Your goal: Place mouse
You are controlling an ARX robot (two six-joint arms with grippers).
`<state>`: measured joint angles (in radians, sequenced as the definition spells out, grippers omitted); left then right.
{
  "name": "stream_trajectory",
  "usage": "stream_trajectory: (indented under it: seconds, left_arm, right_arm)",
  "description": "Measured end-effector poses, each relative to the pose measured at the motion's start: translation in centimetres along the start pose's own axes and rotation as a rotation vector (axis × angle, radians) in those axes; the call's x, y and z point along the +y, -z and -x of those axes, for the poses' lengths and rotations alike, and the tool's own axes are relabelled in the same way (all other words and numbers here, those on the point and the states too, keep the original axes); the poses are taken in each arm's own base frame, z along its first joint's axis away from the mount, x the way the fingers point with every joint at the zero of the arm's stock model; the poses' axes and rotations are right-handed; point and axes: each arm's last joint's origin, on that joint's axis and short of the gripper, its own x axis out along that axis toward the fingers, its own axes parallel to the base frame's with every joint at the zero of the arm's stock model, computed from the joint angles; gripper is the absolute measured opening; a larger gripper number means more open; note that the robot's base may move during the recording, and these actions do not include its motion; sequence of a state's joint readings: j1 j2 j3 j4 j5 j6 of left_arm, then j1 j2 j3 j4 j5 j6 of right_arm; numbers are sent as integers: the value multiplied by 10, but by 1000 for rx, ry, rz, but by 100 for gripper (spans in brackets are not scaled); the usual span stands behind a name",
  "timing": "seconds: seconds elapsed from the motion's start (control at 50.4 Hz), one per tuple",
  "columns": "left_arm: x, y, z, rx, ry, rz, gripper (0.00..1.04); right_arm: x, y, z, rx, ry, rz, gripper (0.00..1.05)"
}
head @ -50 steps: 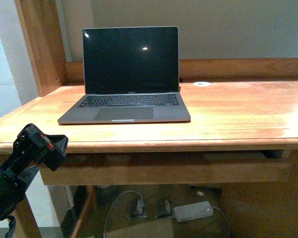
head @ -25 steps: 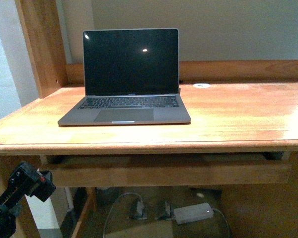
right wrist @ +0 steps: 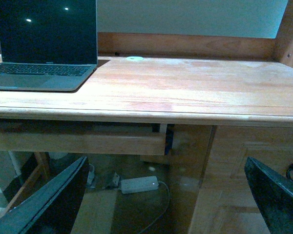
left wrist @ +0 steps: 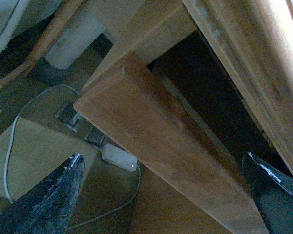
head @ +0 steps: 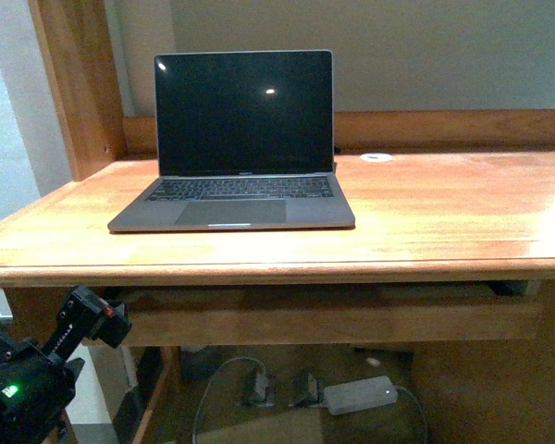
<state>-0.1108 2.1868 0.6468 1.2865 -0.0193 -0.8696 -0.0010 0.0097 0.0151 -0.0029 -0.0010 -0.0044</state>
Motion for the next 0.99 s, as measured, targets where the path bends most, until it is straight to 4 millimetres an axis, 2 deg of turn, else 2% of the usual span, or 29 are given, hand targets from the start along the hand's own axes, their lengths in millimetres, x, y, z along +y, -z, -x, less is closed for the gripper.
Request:
stream_trajectory:
  seconds: [0.119,0.337,0.654,0.932,0.991]
  left_arm:
    - [4,0,-13,-2,8,20,98]
    - [2,2,-15,-6,8,19,98]
    - [3,8,-52,1,63,24,98]
    - [5,16,-66,-42,46,35,98]
    - [6,16,-68,-52,53,53,91]
  right_arm:
    - [0,0,0,0,0,0,98]
    - [0,0,0,0,0,0,98]
    - [0,0,0,0,0,0,98]
    - [0,0,0,0,0,0,98]
    - [0,0,0,0,0,0,98]
